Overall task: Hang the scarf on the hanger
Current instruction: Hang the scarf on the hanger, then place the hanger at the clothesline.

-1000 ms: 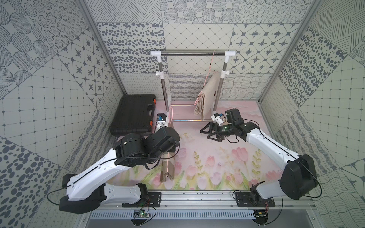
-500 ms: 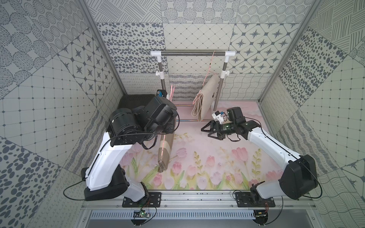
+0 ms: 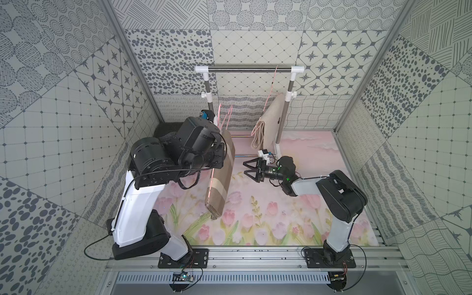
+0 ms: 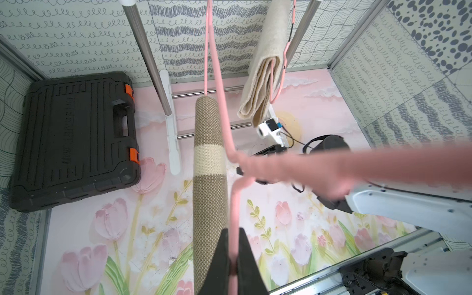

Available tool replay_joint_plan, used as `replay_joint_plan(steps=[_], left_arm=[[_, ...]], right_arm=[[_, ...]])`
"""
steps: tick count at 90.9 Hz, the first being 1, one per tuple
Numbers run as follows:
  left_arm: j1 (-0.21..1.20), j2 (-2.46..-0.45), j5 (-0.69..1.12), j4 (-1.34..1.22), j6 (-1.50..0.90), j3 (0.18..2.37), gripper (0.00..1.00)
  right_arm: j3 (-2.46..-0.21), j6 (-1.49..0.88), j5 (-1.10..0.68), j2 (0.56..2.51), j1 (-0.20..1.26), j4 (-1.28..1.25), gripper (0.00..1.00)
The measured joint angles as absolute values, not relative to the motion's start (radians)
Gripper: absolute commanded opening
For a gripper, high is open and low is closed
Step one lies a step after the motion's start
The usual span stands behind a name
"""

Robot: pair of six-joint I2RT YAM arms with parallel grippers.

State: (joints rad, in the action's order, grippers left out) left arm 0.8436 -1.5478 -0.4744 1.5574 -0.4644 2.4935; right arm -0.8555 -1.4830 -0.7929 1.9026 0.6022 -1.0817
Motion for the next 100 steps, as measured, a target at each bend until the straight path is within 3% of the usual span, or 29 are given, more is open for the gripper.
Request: replay_joint_plan(steps=[18, 44, 57, 60, 72, 86, 100], left_arm=[[0.844, -1.535, -0.447, 1.553, -0.479, 2.494, 0.00], [0.843, -1.528, -0.434, 1.543, -0.499, 2.494, 0.00], [0.841, -1.526, -0.431, 1.544, -0.499, 2.503, 0.00], [0.839, -1.530, -0.430, 1.544, -0.499, 2.512, 0.00], [0.817, -1.559, -0.412, 1.543, -0.495, 2.548, 0.00], [0.756, -1.603, -0.374, 1.542, -0.488, 2.566, 0.00], [0.685, -1.649, -0.318, 1.535, -0.469, 2.576, 0.00]], right_arm=[[-0.946, -1.543, -0.771, 1.929, 0.723, -1.270, 0.89], [-0.982, -1.565, -0.746, 1.930, 0.759, -1.339, 0.89], [-0.982, -1.576, -0.747, 1.936, 0.765, -1.348, 0.65], [-0.982, -1.582, -0.747, 1.939, 0.765, -1.349, 0.68], [-0.952, -1.612, -0.749, 1.941, 0.745, -1.355, 0.96], [-0.806, -1.606, -0.776, 1.853, 0.645, -1.285, 0.96], [-0.739, -1.501, -0.821, 1.573, 0.522, -0.998, 0.97]])
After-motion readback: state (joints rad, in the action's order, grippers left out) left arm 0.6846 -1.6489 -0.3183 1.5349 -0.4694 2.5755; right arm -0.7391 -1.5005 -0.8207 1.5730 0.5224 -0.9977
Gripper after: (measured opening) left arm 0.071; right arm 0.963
